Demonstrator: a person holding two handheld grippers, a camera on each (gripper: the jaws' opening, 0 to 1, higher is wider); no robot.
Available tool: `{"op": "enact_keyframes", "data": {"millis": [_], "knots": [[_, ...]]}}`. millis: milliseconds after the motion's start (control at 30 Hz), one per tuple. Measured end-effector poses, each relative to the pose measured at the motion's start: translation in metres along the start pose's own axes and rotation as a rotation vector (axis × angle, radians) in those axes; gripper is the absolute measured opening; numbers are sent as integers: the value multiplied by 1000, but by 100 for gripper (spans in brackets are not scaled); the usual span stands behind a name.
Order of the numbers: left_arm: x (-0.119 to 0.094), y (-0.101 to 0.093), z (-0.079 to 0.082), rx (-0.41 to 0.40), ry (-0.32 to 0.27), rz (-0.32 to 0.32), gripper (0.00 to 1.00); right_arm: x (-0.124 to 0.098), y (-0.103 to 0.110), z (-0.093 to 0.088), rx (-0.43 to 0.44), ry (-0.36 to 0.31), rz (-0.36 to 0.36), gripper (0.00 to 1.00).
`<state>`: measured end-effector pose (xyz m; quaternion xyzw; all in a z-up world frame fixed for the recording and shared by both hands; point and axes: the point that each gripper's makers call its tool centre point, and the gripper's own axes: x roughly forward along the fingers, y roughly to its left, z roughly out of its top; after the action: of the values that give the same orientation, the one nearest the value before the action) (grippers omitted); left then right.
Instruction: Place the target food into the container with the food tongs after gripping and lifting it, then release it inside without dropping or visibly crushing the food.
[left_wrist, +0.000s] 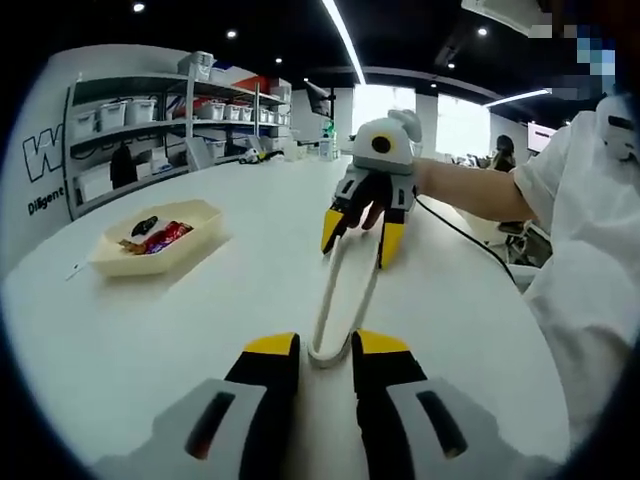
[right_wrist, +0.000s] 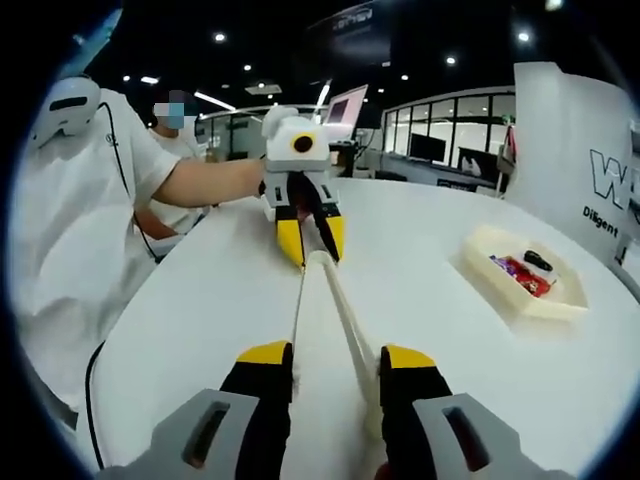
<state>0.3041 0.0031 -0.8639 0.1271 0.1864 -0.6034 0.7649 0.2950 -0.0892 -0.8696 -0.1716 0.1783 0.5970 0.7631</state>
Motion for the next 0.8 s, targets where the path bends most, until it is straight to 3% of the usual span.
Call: {"op": "enact_keyframes", "data": {"millis": [333,667,800], "knots": [[-8,-1,0,-6,-20,33,23,-9,0,7,15,-32,-14,32],[-24,3,9,-45,-100,111,23,-17,6,8,17,-50,-32,37],[-30,0,10,-56,-126,131,24,-21,9,13,29,-95,-43,37]]}}
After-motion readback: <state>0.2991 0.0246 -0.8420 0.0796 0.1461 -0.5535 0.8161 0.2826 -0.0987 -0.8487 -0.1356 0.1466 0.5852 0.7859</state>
